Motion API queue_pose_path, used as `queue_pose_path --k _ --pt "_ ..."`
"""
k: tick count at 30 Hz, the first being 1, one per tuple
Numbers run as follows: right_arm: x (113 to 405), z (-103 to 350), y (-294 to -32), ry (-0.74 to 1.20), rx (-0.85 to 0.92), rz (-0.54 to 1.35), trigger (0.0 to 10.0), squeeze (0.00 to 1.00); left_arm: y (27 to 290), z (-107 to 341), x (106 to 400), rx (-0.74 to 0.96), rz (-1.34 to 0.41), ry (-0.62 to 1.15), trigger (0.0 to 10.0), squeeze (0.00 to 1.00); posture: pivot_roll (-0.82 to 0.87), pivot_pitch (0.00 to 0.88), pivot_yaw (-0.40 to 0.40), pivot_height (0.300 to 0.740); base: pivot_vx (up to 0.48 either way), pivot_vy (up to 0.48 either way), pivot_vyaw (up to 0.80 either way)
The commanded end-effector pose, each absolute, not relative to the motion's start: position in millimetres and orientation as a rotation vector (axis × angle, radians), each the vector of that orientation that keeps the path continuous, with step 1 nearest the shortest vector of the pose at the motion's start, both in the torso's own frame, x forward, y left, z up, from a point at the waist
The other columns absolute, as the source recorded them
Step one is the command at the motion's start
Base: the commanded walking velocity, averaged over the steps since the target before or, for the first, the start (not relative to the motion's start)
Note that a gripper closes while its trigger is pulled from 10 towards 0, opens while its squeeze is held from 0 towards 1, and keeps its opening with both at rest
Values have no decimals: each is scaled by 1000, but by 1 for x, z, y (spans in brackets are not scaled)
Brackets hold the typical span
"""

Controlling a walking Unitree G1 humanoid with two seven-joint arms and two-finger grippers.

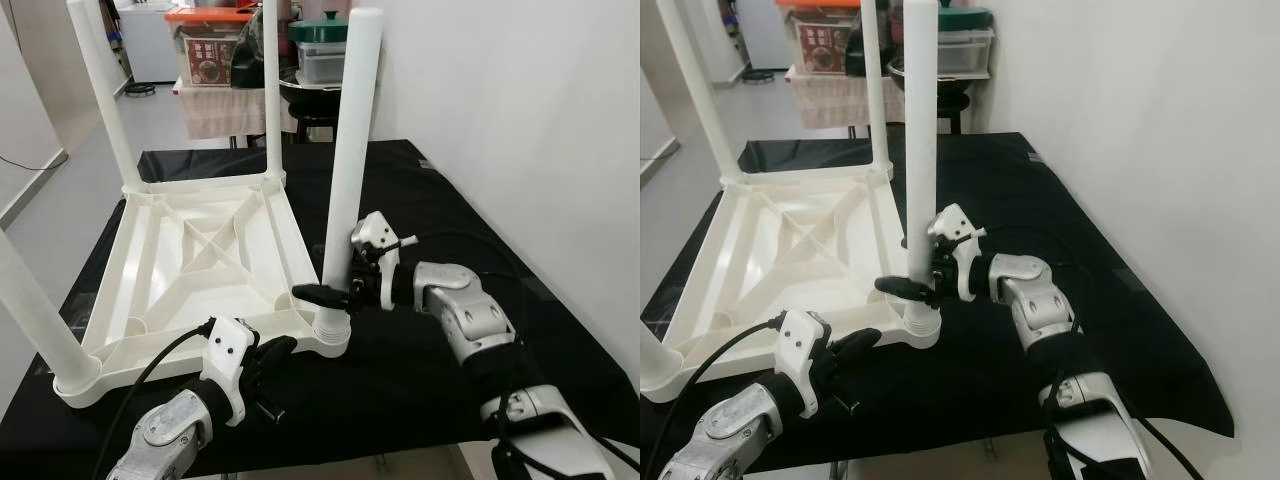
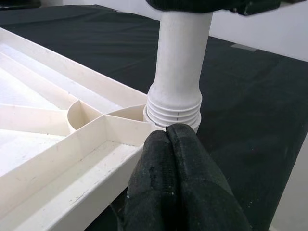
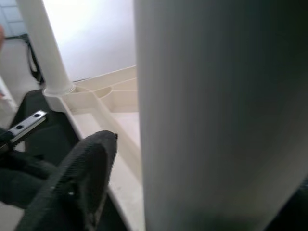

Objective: Building children table

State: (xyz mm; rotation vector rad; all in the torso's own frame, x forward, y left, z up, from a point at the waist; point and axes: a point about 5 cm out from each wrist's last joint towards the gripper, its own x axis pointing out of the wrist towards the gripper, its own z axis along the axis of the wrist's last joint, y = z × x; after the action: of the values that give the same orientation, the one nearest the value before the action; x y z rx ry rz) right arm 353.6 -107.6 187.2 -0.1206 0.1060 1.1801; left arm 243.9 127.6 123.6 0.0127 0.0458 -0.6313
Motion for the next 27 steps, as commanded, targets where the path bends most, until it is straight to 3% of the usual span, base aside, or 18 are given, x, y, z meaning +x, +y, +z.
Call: queue_pose_path --k 1,18,21,22,24,26,27 --pt "355 192 -106 89 -91 1216 0 0 128 123 242 28 -633 51 10000 0 63 0 -59 740 0 0 0" --pt "344 175 -122 99 -30 1190 0 0 127 125 242 14 -632 46 10000 0 27 0 -66 740 0 0 0" --pt "339 168 -122 117 -34 1072 0 0 128 126 242 9 -632 43 10000 0 13 0 -66 740 0 0 0" --pt "337 160 -117 138 -54 941 0 0 128 126 242 8 -633 43 10000 0 7 5 -64 740 0 0 0" --pt "337 148 -111 127 30 375 0 0 131 127 242 8 -633 43 10000 0 -14 13 -52 740 0 0 0" --pt "309 126 -90 255 56 318 0 0 133 127 244 5 -633 43 10000 0 -22 13 -46 740 0 0 0" --pt "304 134 -79 190 -87 403 0 0 133 127 244 4 -633 43 10000 0 -23 14 -39 740 0 0 0"
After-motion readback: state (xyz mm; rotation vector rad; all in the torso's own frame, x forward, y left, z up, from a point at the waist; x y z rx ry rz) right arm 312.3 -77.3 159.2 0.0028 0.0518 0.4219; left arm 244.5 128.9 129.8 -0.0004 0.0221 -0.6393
